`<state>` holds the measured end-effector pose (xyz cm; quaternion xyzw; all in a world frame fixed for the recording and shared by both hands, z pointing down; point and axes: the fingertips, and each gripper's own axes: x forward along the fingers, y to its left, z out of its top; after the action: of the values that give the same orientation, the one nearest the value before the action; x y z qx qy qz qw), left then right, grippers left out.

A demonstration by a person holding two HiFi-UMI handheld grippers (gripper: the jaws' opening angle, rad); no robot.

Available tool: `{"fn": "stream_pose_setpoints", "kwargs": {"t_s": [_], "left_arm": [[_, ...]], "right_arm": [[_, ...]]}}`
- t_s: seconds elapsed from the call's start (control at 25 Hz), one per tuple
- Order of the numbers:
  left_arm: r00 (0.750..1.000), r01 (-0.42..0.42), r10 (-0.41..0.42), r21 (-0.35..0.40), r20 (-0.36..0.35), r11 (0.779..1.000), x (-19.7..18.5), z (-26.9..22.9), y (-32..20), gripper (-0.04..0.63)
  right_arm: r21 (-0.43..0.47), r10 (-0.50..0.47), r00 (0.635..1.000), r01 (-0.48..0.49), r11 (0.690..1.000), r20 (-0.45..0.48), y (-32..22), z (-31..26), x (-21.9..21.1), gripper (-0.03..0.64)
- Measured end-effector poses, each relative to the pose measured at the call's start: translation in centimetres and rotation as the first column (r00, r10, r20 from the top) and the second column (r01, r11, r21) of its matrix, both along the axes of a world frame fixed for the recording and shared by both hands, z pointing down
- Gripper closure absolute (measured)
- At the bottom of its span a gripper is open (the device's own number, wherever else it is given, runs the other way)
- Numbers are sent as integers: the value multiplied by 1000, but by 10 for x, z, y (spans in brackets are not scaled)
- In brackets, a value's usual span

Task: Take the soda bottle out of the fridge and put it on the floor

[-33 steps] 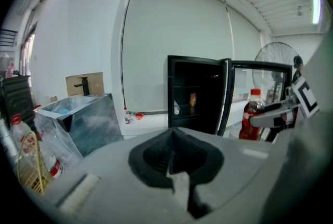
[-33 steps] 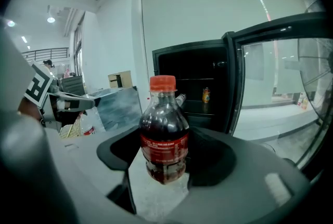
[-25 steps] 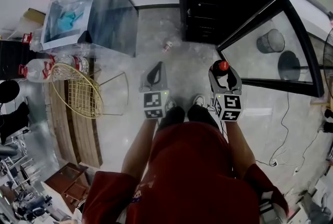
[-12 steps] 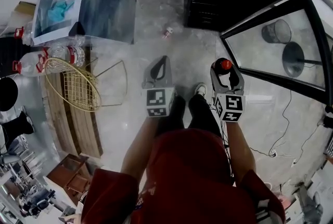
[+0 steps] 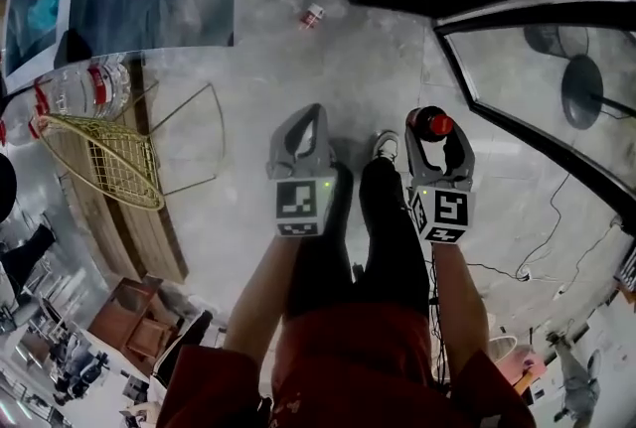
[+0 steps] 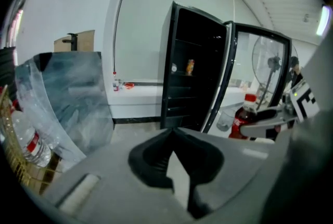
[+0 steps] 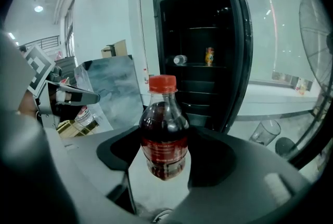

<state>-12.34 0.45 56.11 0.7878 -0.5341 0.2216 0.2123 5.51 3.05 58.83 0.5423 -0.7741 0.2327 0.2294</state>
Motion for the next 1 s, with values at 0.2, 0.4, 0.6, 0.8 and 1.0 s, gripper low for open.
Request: {"fn": "stream_pose_setpoints", "kwargs": {"t_s": [0.2, 0.4, 0.6, 0.8, 1.0], "left_arm": [[1000, -30, 30, -50, -3, 998, 1, 110, 3, 595], [999, -47, 47, -103, -3, 994, -4, 225, 14, 595], [994, -101, 98, -97, -37, 990, 4, 328, 23, 595], [983, -186, 186, -83, -8, 979, 5, 441, 15, 595], [969, -245, 244, 20, 18, 969, 13, 519, -10, 595]], "right_arm": [[-26, -8, 1000, 8, 1000, -12, -7, 105, -3, 330], [-43, -25, 1000, 24, 999, -13, 0, 206, -9, 330], [-44, -61, 998, 60, 997, -14, 7, 314, -14, 330], [-35, -76, 997, 75, 997, -19, 5, 418, -13, 330], [-27, -60, 998, 60, 998, -13, -6, 513, -7, 330]]}}
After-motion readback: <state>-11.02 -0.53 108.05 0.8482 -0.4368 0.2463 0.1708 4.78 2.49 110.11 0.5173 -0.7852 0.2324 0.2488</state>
